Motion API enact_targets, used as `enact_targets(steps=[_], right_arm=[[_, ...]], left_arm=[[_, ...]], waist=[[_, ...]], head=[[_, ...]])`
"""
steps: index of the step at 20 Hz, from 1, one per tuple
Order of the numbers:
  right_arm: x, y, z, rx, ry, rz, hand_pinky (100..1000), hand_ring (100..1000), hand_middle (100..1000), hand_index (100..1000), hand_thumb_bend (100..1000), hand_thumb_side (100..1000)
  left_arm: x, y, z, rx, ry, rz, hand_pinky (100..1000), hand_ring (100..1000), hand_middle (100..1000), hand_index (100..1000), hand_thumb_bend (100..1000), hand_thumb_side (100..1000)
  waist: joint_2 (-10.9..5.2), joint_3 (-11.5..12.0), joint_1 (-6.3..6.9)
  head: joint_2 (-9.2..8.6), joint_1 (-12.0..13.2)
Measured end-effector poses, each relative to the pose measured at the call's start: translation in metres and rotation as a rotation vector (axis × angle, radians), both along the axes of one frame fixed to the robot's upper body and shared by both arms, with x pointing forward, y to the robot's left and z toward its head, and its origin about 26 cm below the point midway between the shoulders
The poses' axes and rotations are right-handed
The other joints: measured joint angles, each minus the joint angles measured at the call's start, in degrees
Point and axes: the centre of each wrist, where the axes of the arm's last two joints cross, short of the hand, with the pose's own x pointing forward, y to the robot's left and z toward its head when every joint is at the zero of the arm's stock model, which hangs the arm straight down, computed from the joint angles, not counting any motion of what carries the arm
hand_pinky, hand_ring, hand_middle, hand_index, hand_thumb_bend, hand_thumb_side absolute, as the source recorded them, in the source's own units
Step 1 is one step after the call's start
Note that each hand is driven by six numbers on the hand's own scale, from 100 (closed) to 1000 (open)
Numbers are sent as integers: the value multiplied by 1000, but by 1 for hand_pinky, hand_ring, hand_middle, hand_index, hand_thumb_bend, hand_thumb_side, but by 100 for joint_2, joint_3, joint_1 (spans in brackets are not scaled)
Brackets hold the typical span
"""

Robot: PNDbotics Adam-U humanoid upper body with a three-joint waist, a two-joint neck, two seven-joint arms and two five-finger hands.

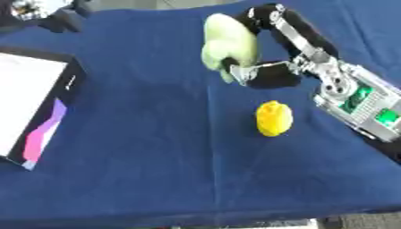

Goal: Pick up the objects with one hand, pass them to the other hand, and then place them into the box on the other side of the table.

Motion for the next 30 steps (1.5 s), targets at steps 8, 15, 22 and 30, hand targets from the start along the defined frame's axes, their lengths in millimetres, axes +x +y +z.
enact_targets(steps=[8,15,22,30], right_arm=[[-2,13,-4,-55,-62,21,822,514,306,531,100,100],[-3,20,-6,-94,-149,38,823,515,310,529,100,100],[-4,25,-8,-117,-193,75,821,511,310,527,100,100],[-4,28,-6,-125,-218,103,819,507,309,525,100,100]], left_arm=[[-6,-27,-8,22,38,18,870,787,798,928,100,1000],[-9,-39,-13,5,51,4,874,790,793,914,190,1000],[-11,-49,-19,19,53,-20,890,814,788,905,302,923],[-15,-61,-21,78,5,-73,905,833,785,909,409,891]], waist=[[40,52,25],[72,78,24],[84,79,20],[107,74,15]], head=[[-47,137],[-87,183],[-90,186],[-90,182]])
